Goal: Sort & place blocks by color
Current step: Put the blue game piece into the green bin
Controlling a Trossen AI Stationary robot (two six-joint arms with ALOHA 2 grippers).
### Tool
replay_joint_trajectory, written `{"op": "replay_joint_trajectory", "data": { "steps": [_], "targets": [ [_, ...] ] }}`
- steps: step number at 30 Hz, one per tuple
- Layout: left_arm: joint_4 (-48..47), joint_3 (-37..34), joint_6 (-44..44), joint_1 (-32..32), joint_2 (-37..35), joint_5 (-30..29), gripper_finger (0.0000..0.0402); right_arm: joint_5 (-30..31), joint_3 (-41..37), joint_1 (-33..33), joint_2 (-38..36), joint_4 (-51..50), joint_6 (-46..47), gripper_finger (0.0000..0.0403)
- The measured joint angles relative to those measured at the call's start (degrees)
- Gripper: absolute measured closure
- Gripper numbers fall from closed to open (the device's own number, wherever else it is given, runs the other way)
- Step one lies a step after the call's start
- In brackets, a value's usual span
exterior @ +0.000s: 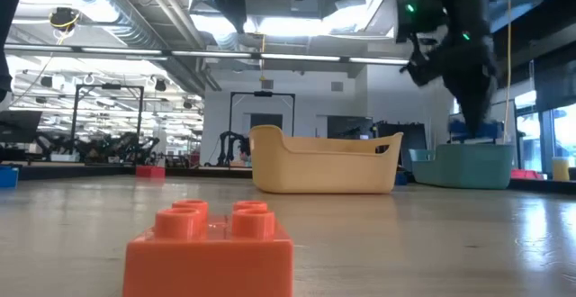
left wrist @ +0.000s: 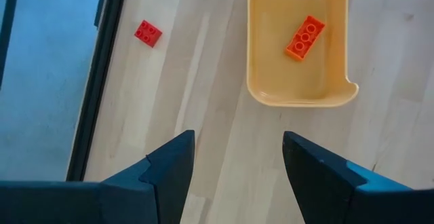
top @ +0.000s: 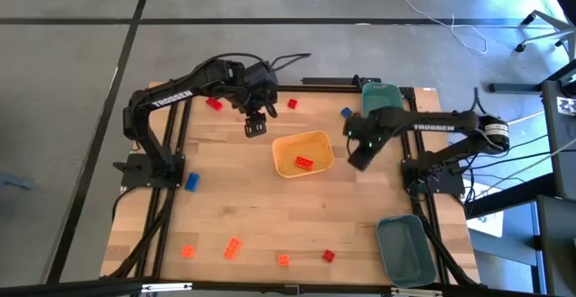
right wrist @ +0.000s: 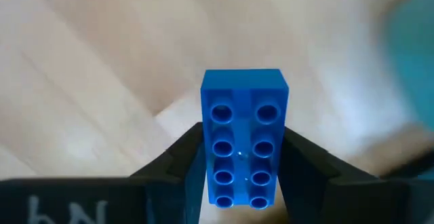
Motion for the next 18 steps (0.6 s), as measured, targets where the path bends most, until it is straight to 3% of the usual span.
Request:
{"op": "replay_joint_trajectory", "data": {
  "steps": [7,18],
  "targets": [
    [0.2,0.0,0.0,-0.5,-1.0,0.0,0.0185,4.6,7.8,-12.0,-0.1,-6.8,-5.0,0.0263],
    [0.5,0.0,1.5,-0.7,-1.0,0.0,0.0185,4.8,8.8,-34.2,1.8,-1.0,-10.1,0.0263]
  ]
}}
